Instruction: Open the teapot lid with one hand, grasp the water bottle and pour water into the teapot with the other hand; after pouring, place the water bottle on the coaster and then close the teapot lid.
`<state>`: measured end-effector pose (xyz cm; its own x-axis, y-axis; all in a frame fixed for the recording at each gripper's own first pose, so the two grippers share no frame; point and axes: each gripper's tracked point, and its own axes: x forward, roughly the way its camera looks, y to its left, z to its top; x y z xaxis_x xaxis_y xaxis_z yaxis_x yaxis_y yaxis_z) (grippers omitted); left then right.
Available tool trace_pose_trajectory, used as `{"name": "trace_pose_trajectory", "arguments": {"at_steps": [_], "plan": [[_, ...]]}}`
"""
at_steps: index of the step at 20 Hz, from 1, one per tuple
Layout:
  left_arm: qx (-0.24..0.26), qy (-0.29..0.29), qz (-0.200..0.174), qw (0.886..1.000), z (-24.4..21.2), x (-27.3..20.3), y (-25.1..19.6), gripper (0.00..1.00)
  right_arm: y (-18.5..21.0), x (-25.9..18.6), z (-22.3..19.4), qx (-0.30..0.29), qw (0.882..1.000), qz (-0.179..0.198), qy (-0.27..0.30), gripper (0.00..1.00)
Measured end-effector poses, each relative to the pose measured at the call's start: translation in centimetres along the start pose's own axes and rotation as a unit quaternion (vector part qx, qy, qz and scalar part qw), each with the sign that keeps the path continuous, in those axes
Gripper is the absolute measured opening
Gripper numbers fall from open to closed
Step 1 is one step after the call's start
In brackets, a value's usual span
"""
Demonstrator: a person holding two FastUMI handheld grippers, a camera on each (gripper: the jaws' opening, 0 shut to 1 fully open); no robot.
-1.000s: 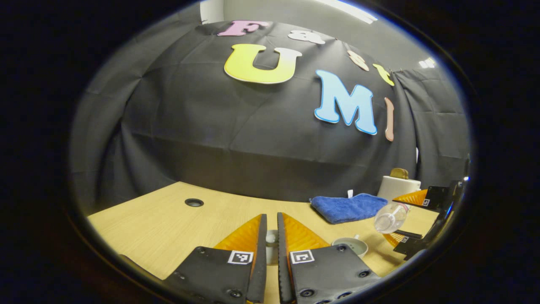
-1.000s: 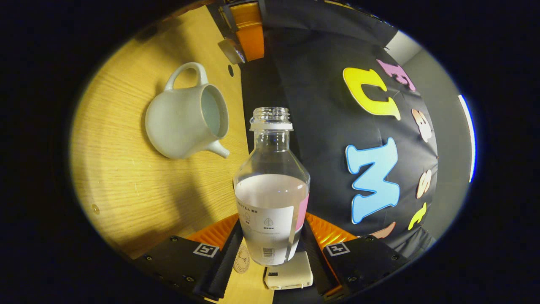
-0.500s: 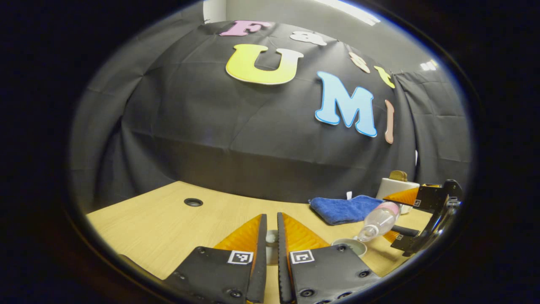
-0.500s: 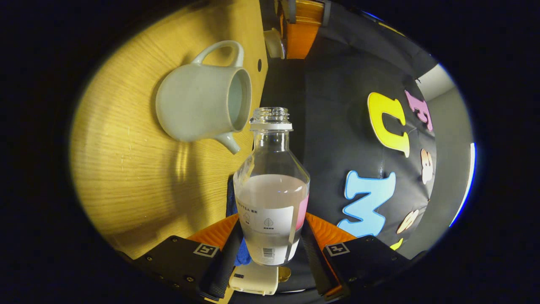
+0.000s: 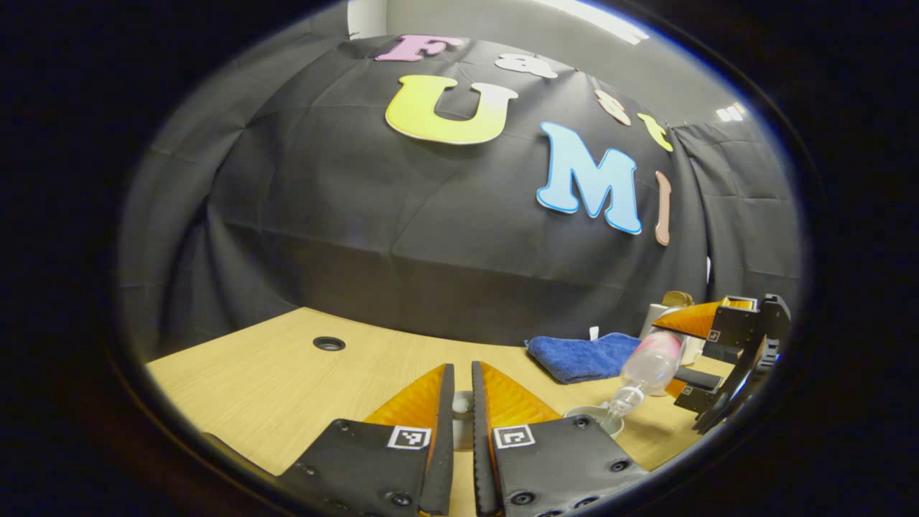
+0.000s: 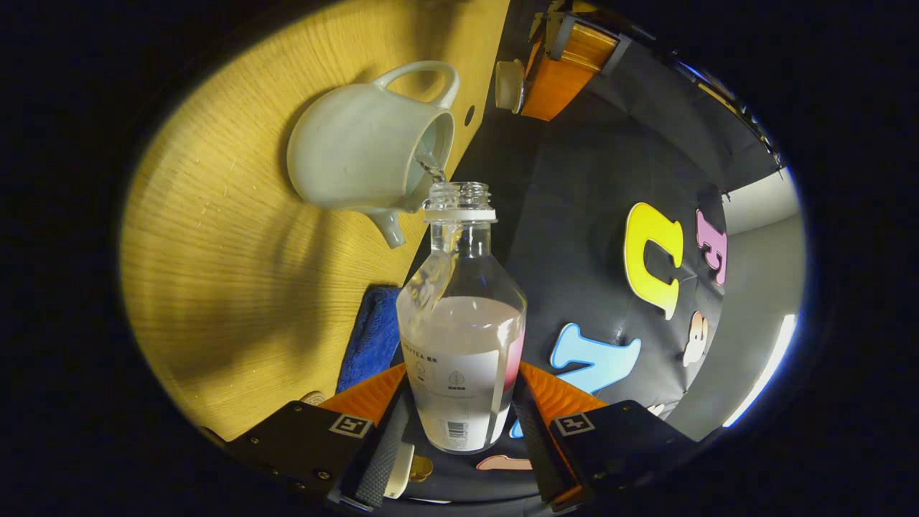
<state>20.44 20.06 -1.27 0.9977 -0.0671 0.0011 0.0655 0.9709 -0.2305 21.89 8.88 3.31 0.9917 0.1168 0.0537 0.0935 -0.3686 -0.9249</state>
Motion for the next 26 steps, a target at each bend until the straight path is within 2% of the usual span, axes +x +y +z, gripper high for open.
{"name": "trace_pose_trajectory", "arguments": {"at_steps": [2, 13, 20, 22, 26], "plan": [[0.000, 0.000, 0.000, 1.000, -0.1, 0.0, 0.0, 0.20, -0.4, 0.0, -0.1, -0.012, 1.000, -0.006, -0.001, 0.76], [0.000, 0.001, -0.001, 1.000, -0.1, 0.0, -0.1, 0.20, -2.7, 0.6, 0.4, -0.089, 0.995, -0.034, -0.022, 0.76], [-0.007, 0.000, 0.000, 1.000, 0.0, 0.0, 0.0, 0.20, -4.2, 0.9, 0.9, -0.144, 0.988, -0.050, -0.039, 0.77], [-0.010, -0.001, -0.001, 1.000, 0.0, 0.0, 0.1, 0.20, -4.2, 1.1, 1.1, -0.149, 0.987, -0.051, -0.041, 0.74], [-0.019, -0.002, -0.001, 1.000, 0.0, -0.1, 0.3, 0.20, -4.5, 1.1, 1.3, -0.162, 0.984, -0.056, -0.046, 0.76]]}}
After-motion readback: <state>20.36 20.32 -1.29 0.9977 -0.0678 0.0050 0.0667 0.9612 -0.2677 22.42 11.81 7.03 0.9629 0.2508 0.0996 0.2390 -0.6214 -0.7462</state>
